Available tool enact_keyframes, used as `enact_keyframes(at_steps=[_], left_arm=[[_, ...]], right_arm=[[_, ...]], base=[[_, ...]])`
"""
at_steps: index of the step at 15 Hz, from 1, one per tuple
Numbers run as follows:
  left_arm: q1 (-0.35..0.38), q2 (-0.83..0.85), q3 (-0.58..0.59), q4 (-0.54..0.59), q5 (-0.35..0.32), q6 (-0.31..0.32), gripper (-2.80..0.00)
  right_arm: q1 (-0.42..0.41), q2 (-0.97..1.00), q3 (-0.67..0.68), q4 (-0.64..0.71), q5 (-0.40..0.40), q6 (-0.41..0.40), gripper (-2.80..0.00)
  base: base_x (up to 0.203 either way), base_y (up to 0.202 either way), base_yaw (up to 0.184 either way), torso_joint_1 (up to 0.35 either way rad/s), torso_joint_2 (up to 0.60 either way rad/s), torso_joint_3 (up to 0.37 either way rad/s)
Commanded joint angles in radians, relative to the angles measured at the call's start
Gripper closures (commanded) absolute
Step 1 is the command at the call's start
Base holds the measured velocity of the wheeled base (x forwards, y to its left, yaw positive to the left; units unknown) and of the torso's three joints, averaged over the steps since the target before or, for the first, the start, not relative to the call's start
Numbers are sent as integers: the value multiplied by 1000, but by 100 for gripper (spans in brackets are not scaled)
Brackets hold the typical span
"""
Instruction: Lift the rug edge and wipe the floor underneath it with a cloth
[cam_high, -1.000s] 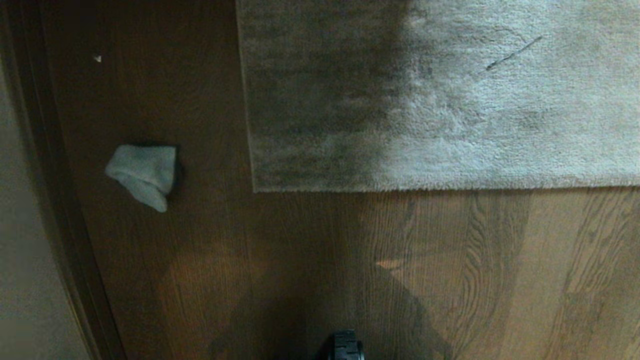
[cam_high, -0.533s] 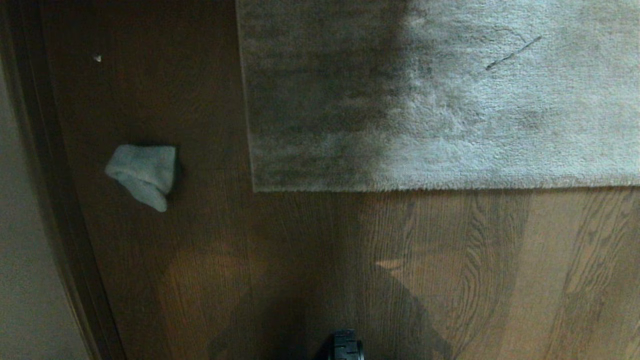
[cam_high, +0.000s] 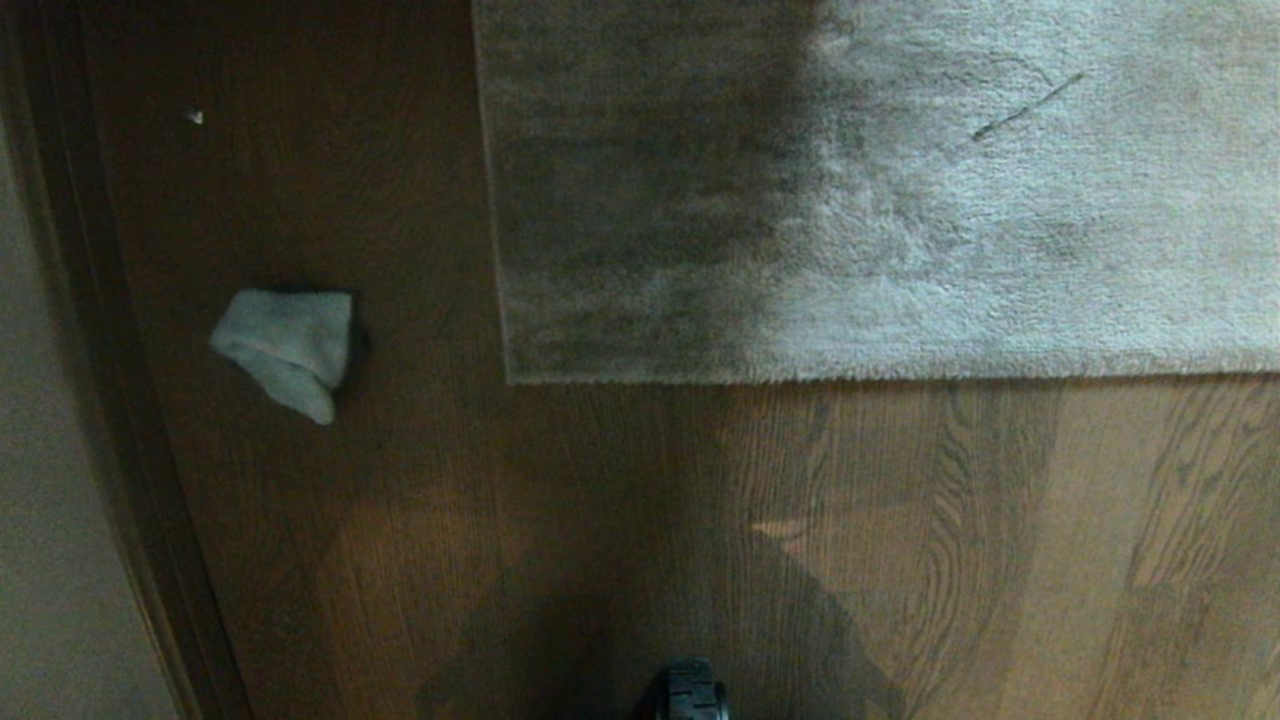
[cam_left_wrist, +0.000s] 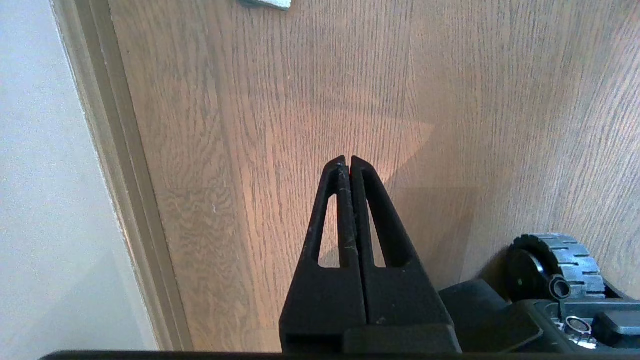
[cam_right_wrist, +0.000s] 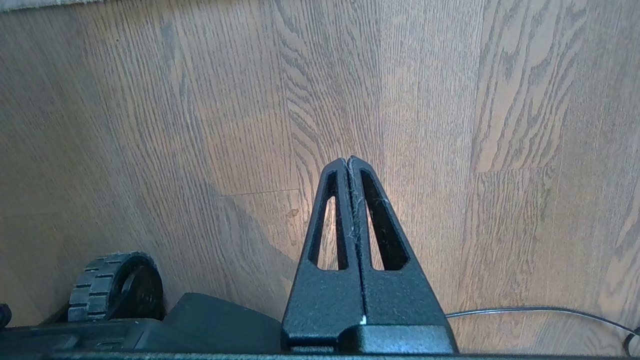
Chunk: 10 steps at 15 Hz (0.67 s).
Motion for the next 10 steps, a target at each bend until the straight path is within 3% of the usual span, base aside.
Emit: enact_keyframes(at_steps=[1,10], left_arm=[[0,0,0,0,0,-1,0],[0,0,0,-2,1,-6,0]], right_arm=[[0,1,0,-1,-1,1,0],[0,1,0,-1,-1,1,0]], base=[[0,0,0,0,0,0],[0,0,0,0,0,9]])
